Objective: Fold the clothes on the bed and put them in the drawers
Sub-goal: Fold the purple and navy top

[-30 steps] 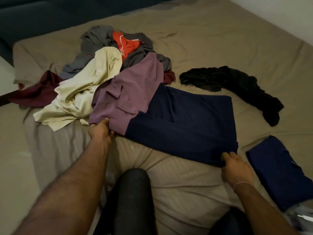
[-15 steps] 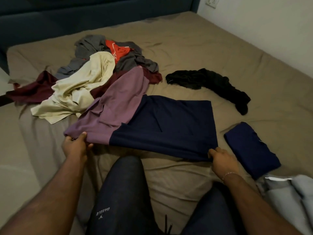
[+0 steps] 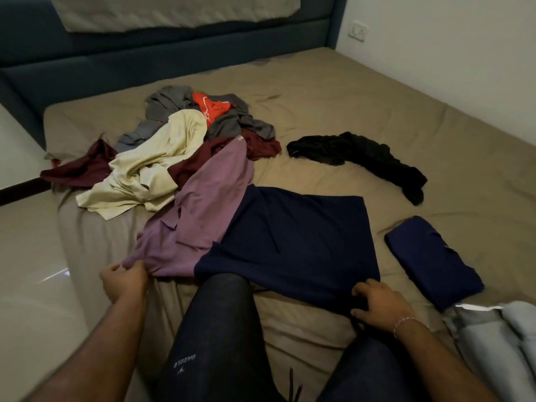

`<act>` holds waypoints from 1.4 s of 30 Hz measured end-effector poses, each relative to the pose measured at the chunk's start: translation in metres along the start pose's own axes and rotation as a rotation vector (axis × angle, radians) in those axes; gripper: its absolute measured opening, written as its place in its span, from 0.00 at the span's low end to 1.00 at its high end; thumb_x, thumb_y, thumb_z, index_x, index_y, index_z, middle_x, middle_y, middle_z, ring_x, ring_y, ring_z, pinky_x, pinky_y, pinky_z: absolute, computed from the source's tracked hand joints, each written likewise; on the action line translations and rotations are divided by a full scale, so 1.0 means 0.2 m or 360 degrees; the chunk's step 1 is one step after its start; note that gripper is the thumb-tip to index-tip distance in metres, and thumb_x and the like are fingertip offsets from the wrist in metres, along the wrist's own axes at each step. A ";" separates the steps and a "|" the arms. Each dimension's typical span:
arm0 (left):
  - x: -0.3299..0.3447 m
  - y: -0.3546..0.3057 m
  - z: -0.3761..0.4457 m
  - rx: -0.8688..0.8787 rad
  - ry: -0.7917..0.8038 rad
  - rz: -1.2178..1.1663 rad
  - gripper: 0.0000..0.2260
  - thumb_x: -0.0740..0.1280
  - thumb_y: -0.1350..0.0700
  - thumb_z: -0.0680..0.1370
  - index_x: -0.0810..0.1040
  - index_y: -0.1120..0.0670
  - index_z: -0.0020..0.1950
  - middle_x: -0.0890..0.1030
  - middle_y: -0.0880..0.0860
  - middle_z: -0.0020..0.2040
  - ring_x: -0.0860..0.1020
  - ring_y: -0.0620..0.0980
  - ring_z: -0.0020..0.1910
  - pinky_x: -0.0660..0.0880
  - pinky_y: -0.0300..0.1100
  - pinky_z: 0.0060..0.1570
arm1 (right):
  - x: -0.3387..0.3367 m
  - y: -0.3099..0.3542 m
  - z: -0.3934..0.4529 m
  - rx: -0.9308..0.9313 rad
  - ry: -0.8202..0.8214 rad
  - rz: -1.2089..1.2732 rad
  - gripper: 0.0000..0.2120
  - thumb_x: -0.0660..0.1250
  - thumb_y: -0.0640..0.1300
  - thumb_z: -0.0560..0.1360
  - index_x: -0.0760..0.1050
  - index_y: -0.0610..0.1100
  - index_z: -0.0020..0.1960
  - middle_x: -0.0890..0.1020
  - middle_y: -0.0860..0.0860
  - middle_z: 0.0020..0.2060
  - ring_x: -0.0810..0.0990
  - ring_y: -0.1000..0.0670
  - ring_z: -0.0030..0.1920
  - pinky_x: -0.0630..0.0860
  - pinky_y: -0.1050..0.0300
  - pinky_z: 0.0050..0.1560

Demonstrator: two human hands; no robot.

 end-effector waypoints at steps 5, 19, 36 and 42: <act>0.18 -0.40 -0.15 0.0670 -0.0024 0.0456 0.26 0.73 0.55 0.75 0.71 0.55 0.72 0.74 0.62 0.69 0.72 0.66 0.69 0.70 0.60 0.67 | -0.19 0.10 0.17 -0.0042 -0.0312 0.0306 0.20 0.72 0.56 0.76 0.74 0.53 0.65 0.75 0.54 0.58 0.76 0.50 0.60 0.77 0.50 0.61; 1.67 -0.99 -0.70 0.2195 0.1767 0.1974 0.30 0.68 0.57 0.78 0.67 0.53 0.80 0.72 0.54 0.74 0.70 0.55 0.71 0.68 0.50 0.73 | -0.60 0.34 1.06 -0.0019 -0.0372 -0.0045 0.28 0.68 0.50 0.78 0.66 0.48 0.76 0.71 0.48 0.69 0.72 0.45 0.65 0.78 0.46 0.56; 1.73 -1.22 -0.25 0.2543 0.0922 0.2969 0.16 0.66 0.49 0.79 0.78 0.46 0.67 0.78 0.50 0.66 0.72 0.54 0.66 0.68 0.54 0.62 | -0.56 -0.05 1.31 0.0566 -0.0225 0.0188 0.14 0.66 0.49 0.82 0.70 0.42 0.62 0.76 0.41 0.59 0.79 0.37 0.53 0.80 0.45 0.48; 1.61 -1.26 -0.32 0.2609 0.0851 0.2626 0.13 0.67 0.51 0.77 0.79 0.46 0.61 0.78 0.50 0.59 0.76 0.55 0.59 0.73 0.50 0.47 | -0.60 -0.07 1.18 0.0568 -0.0492 0.0329 0.07 0.68 0.42 0.79 0.82 0.39 0.51 0.78 0.39 0.50 0.78 0.37 0.49 0.80 0.46 0.44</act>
Point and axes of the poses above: each hand's wrist, its own z-axis towards the middle knuckle, its own x-axis out of the palm, y = z × x, the point moved 5 cm from there along z, towards the middle knuckle
